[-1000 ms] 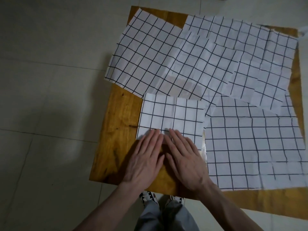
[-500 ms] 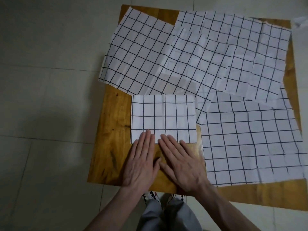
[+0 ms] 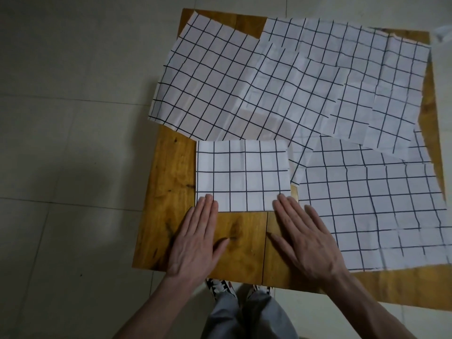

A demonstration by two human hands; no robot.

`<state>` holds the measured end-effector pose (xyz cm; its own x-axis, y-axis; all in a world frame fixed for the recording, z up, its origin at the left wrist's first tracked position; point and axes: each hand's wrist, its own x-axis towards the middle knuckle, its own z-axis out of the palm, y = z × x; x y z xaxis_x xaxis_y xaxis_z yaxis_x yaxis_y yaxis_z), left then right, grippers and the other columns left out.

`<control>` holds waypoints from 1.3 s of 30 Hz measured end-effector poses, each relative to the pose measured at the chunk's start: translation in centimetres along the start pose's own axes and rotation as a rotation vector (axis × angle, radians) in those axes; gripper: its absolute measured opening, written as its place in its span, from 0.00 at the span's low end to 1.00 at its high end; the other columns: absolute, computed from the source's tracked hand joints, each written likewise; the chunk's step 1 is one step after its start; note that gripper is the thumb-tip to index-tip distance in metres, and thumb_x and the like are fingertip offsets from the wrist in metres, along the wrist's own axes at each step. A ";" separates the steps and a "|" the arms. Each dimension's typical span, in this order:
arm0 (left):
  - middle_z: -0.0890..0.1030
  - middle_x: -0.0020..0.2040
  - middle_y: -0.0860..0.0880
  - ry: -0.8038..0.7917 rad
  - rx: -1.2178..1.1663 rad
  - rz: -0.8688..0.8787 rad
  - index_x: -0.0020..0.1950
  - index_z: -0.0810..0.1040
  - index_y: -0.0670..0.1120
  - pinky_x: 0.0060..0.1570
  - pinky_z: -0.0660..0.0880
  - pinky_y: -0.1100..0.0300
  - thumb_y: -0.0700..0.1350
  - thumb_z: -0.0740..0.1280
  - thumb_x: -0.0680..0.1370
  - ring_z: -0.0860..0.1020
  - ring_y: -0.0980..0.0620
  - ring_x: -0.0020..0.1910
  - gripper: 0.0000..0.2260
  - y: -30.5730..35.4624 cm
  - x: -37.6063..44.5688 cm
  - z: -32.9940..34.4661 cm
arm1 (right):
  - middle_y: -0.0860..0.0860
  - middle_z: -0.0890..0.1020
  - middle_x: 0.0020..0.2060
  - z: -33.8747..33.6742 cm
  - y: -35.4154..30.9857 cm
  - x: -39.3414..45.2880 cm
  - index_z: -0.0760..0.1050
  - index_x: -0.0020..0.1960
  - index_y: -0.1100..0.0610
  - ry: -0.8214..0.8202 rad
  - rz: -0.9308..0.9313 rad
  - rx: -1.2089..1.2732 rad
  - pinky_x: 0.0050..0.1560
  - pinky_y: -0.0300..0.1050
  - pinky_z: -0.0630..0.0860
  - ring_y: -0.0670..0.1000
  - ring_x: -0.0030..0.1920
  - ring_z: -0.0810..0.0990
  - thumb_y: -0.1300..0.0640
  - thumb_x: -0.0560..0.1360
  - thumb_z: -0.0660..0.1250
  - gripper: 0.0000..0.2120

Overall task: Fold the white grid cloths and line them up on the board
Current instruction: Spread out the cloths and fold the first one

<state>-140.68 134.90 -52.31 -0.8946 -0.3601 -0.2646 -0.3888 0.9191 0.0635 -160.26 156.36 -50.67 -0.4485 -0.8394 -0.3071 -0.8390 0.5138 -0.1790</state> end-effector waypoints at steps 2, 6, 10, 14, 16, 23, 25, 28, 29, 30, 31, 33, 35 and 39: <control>0.48 0.86 0.40 -0.002 -0.001 -0.017 0.85 0.49 0.39 0.80 0.56 0.44 0.65 0.44 0.86 0.49 0.43 0.85 0.37 0.1 -0.1 0.2 | 0.48 0.49 0.85 0.2 -0.3 -0.1 0.45 0.86 0.51 -0.001 0.023 0.023 0.81 0.56 0.49 0.48 0.84 0.46 0.34 0.85 0.45 0.35; 0.49 0.86 0.40 -0.003 -0.029 -0.027 0.85 0.49 0.39 0.80 0.58 0.43 0.65 0.42 0.86 0.49 0.43 0.85 0.37 0.2 -0.1 0.1 | 0.48 0.47 0.85 0.4 -1.0 -0.1 0.44 0.86 0.51 0.016 0.047 0.062 0.82 0.56 0.48 0.49 0.84 0.45 0.34 0.85 0.45 0.35; 0.49 0.86 0.40 0.031 -0.077 -0.064 0.85 0.50 0.38 0.79 0.57 0.43 0.63 0.43 0.87 0.50 0.43 0.85 0.36 1.1 -0.2 0.0 | 0.49 0.55 0.84 0.2 -2.2 0.3 0.55 0.84 0.51 0.085 0.127 0.147 0.81 0.57 0.53 0.50 0.84 0.51 0.38 0.86 0.49 0.31; 0.49 0.86 0.39 0.057 -0.106 -0.117 0.85 0.51 0.38 0.80 0.58 0.43 0.62 0.47 0.86 0.50 0.42 0.85 0.35 2.3 -0.3 0.2 | 0.52 0.67 0.78 -0.9 -3.4 1.6 0.68 0.77 0.52 0.198 0.259 0.317 0.74 0.57 0.70 0.56 0.77 0.67 0.47 0.85 0.61 0.22; 0.50 0.86 0.38 0.072 -0.134 -0.116 0.85 0.52 0.39 0.80 0.61 0.41 0.60 0.49 0.87 0.50 0.41 0.85 0.34 2.7 -0.4 0.1 | 0.54 0.71 0.74 -1.7 -3.8 2.4 0.68 0.76 0.54 0.245 0.381 0.341 0.65 0.60 0.76 0.58 0.70 0.71 0.49 0.82 0.65 0.24; 0.48 0.85 0.35 0.066 -0.124 -0.091 0.86 0.53 0.48 0.77 0.63 0.36 0.59 0.49 0.87 0.49 0.37 0.85 0.29 3.1 -0.2 0.0 | 0.58 0.75 0.64 -4.1 -4.6 5.1 0.66 0.75 0.56 0.190 0.707 0.425 0.59 0.60 0.74 0.61 0.62 0.76 0.41 0.81 0.66 0.29; 0.48 0.85 0.35 0.071 -0.131 -0.094 0.86 0.54 0.48 0.77 0.64 0.36 0.59 0.49 0.87 0.50 0.36 0.85 0.30 3.2 -0.2 -0.1 | 0.57 0.76 0.63 -4.6 -4.9 5.6 0.66 0.73 0.55 0.156 0.743 0.406 0.61 0.60 0.72 0.61 0.62 0.77 0.40 0.80 0.66 0.29; 0.48 0.85 0.34 0.075 -0.134 -0.096 0.86 0.54 0.48 0.77 0.64 0.36 0.59 0.49 0.87 0.50 0.35 0.84 0.30 3.3 -0.2 -0.1 | 0.56 0.79 0.59 -5.0 -5.2 6.2 0.67 0.69 0.55 0.152 0.758 0.420 0.60 0.58 0.70 0.60 0.60 0.77 0.42 0.80 0.66 0.25; 0.48 0.85 0.34 0.075 -0.134 -0.098 0.86 0.54 0.48 0.77 0.64 0.36 0.59 0.50 0.87 0.50 0.35 0.84 0.30 3.4 -0.2 0.0 | 0.55 0.79 0.58 -5.1 -5.2 6.4 0.67 0.68 0.54 0.154 0.764 0.453 0.60 0.57 0.69 0.60 0.60 0.77 0.43 0.79 0.67 0.24; 0.48 0.85 0.34 0.076 -0.133 -0.099 0.86 0.53 0.48 0.77 0.64 0.36 0.59 0.50 0.87 0.49 0.35 0.84 0.30 3.4 -0.2 0.0 | 0.55 0.79 0.58 -5.1 -5.1 6.5 0.67 0.68 0.54 0.152 0.773 0.496 0.60 0.57 0.69 0.60 0.60 0.77 0.44 0.79 0.68 0.23; 0.47 0.85 0.34 0.076 -0.132 -0.099 0.86 0.53 0.48 0.77 0.63 0.36 0.59 0.50 0.87 0.49 0.35 0.84 0.30 3.4 -0.2 0.1 | 0.55 0.78 0.59 -5.1 -5.0 6.6 0.68 0.68 0.55 0.146 0.782 0.538 0.61 0.57 0.70 0.60 0.60 0.76 0.44 0.78 0.69 0.24; 0.47 0.85 0.34 0.072 -0.131 -0.097 0.86 0.51 0.49 0.78 0.63 0.36 0.60 0.50 0.87 0.48 0.35 0.85 0.30 3.3 -0.3 0.3 | 0.56 0.77 0.60 -5.0 -4.7 6.8 0.69 0.68 0.56 0.154 0.791 0.610 0.61 0.58 0.72 0.60 0.60 0.76 0.46 0.78 0.71 0.24; 0.47 0.85 0.34 0.067 -0.127 -0.095 0.87 0.51 0.49 0.78 0.62 0.36 0.60 0.49 0.87 0.48 0.35 0.85 0.30 3.2 -0.3 0.3 | 0.56 0.75 0.59 -4.9 -4.6 6.8 0.70 0.66 0.58 0.201 0.780 0.664 0.59 0.59 0.74 0.59 0.58 0.75 0.48 0.78 0.72 0.23; 0.47 0.85 0.34 0.054 -0.115 -0.101 0.87 0.51 0.49 0.78 0.62 0.36 0.61 0.46 0.87 0.48 0.36 0.85 0.30 3.3 -0.3 0.1 | 0.54 0.72 0.58 -4.8 -4.7 6.6 0.69 0.65 0.59 0.317 0.722 0.858 0.54 0.49 0.75 0.56 0.57 0.75 0.56 0.77 0.74 0.21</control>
<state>-141.69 138.05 -52.14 -0.8590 -0.4609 -0.2230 -0.4974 0.8544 0.1500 -160.78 147.55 -47.37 -0.8956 -0.2467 -0.3703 0.0724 0.7402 -0.6684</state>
